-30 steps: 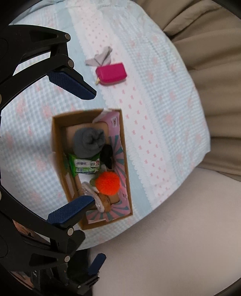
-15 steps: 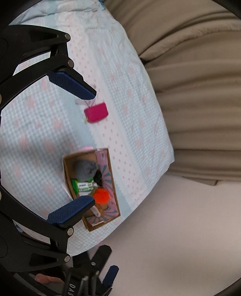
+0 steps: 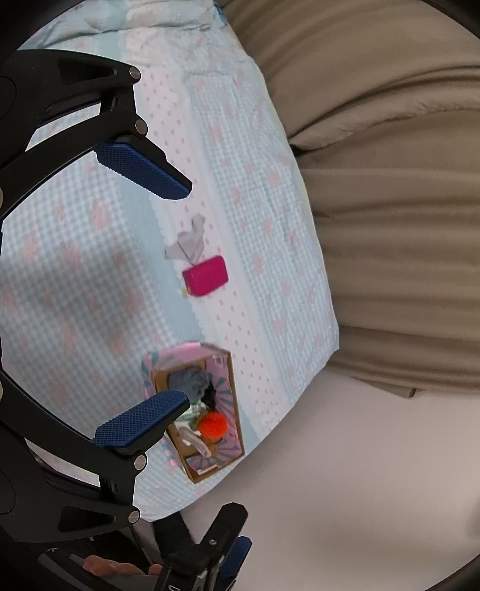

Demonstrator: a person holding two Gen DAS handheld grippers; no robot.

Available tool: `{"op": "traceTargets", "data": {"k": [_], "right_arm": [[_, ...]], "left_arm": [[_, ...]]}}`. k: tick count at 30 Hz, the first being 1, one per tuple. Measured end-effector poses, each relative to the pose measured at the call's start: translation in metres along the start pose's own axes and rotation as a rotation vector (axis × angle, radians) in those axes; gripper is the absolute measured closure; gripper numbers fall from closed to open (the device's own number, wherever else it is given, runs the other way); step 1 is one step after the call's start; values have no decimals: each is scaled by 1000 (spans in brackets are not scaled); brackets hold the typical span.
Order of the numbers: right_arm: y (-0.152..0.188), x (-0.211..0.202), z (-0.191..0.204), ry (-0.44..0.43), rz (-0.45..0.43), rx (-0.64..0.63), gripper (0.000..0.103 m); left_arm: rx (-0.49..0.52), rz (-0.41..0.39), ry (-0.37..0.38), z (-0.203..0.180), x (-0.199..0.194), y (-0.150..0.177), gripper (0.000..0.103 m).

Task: Organize soft objects
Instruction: 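Lift both tools out of the box toward the magenta pouch and grey cloth, then grasp the grey cloth with the left tool while the right tool grasps the magenta pouch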

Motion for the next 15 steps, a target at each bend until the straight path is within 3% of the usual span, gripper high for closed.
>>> {"op": "traceTargets", "data": {"k": [7,15], "right_arm": [[15,42,58,-43,40,13,0],[30,142,99,-93,91,5,0]], "left_arm": [[6,25,19,58,39,26,0],[8,54,47,94,144,60,0]]}}
Point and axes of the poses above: each gripper's, at about its wrist camera, not at the fingertips, and x roughly the way its jaws point, z to its left, y to its underside, the point moved 5 cm from there along x, roughly the way its jaws point, and after that the axes turned 11 degrees about x, right-handed, at the moved point
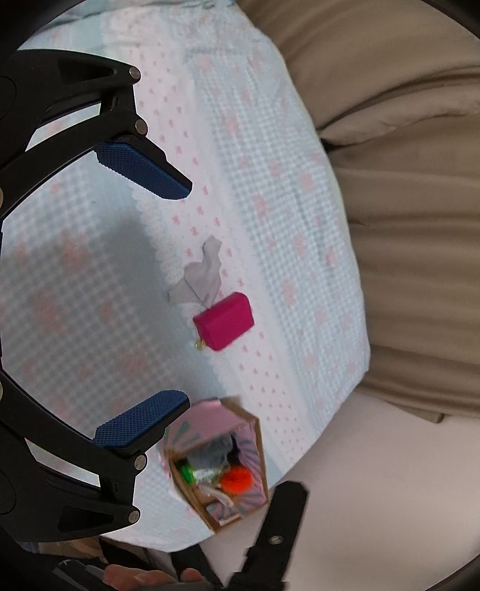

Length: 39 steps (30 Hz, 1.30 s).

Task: Organize soft objects
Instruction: 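Grasp the grey cloth with the left tool while the right tool grasps the magenta pouch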

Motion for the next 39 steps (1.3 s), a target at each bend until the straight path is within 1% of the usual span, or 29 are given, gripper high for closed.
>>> {"op": "traceTargets", "data": {"k": [3,5,8,9,11,14,16,18,22,23,25,27,28,29,30,31,32,33,34,36,37,38,39], "right_arm": [[1,43,4,8,28,-26,0],[4,74,5,10,51,-52,0],[12,115,3,14,91,-67,0],[15,130,2,12,104,-68,0],[21,156,-3,16,127,-68,0],[31,197,-13,33,172,-52,0],[37,222,-21,44,203,-27,0],[43,242,-26,49,230,-8,0],[54,279,-30,52,292,-2,0],[56,285,-29,47,302,-4,0],[59,298,-28,38,327,-13,0],[63,311,-29,29,352,-20,0],[65,315,-29,23,360,-24,6],[67,319,-29,18,368,-28,10],[70,323,-29,17,384,-33,18],[72,325,-28,27,386,-46,20],[73,324,-27,30,374,-68,21],[74,323,-25,28,366,-86,30],[74,323,-24,28,363,-101,37],[73,321,-23,32,356,-113,41],[72,320,-23,35,354,-110,43],[72,320,-24,36,350,-104,44],[72,319,-24,39,346,-98,46]], "left_arm": [[13,10,1,6,37,8,0],[26,15,15,9,64,13,0],[56,7,58,10,103,20,0],[79,11,57,10,120,22,1],[97,15,63,11,142,24,1],[107,30,76,13,176,29,1],[127,54,77,12,201,35,1],[150,76,79,11,220,40,4],[185,109,91,10,250,44,5],[191,110,97,10,252,45,6],[217,114,109,8,261,44,11],[252,123,104,5,270,44,18],[265,111,106,4,272,43,19],[275,97,112,3,271,42,23],[281,90,117,3,272,40,29],[279,84,122,4,273,39,32],[275,78,125,5,273,38,43],[271,70,120,7,273,36,54],[269,67,114,9,273,35,58],[253,60,109,15,271,35,74],[240,60,107,19,270,35,78],[228,61,104,22,269,35,86],[216,64,106,25,268,34,90]]}}
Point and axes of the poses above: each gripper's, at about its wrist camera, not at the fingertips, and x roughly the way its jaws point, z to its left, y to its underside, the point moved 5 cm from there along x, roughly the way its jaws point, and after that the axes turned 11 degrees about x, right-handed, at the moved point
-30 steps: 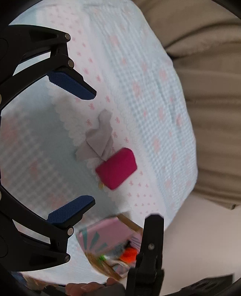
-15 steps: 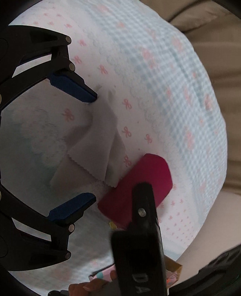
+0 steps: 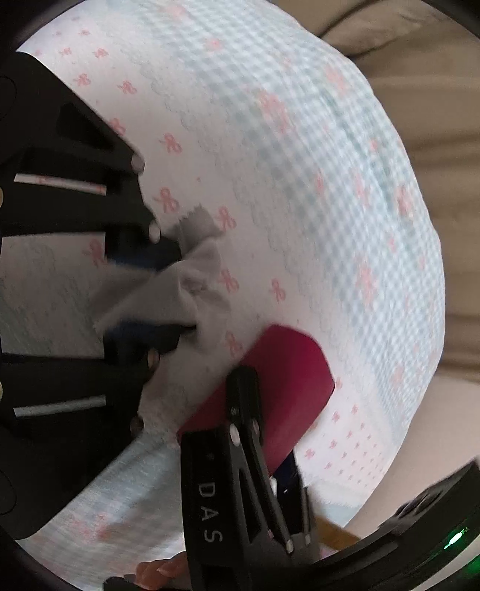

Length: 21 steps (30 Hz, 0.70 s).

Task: Organize soft objects
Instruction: 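Grasp the grey cloth with the left tool while the right tool grasps the magenta pouch, then carry the cloth and pouch over the pink box and open both tools inside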

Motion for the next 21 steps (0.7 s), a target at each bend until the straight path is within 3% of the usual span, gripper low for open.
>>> {"op": "traceTargets", "data": {"k": [12,21], "right_arm": [[8,-23,15,33,-30,9,56],[10,-106,24,-25,-94,74,56]], "left_arm": [[-79,-21,-7,12,-42,-1,92],[-101,-54,-46,11,-119,-39,92]]}}
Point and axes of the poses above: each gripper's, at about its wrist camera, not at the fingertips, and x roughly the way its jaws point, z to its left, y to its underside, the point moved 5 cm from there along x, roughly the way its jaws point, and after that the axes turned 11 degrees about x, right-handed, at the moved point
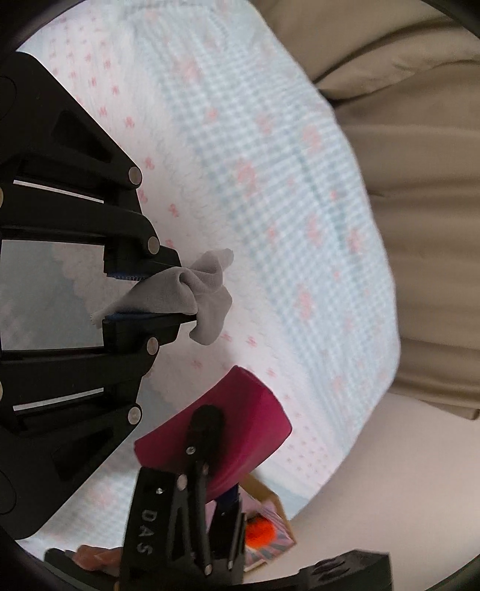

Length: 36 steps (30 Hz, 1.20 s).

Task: Organize soft objects
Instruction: 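Carry the cloth and pouch over the pink box and open both tools inside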

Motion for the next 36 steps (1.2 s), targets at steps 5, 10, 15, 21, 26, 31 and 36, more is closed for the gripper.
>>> {"op": "traceTargets", "data": {"k": [5,10,15,21,26,31,36], "right_arm": [[-7,-67,0,-18,-68,12,56],[-11,-140,-18,-31,-126,43,56],[-17,-202,-53,-26,-176,75,56],[-26,-259,-113,-19,-196,93,56],[-33,-286,-166,5,-198,73,56],[-39,-297,-224,36,-184,77,56],[-50,-286,-273,56,-145,96,56]], "left_arm": [[30,-30,-10,-24,-53,-36,92],[56,-58,-14,-59,-102,-69,92],[50,-68,-15,-99,-137,-98,92],[29,-62,-23,-163,-158,-133,92],[-6,-62,-10,-220,-153,-157,92],[-18,-42,26,-273,-134,-174,92],[-19,-6,50,-318,-97,-186,92]]}}
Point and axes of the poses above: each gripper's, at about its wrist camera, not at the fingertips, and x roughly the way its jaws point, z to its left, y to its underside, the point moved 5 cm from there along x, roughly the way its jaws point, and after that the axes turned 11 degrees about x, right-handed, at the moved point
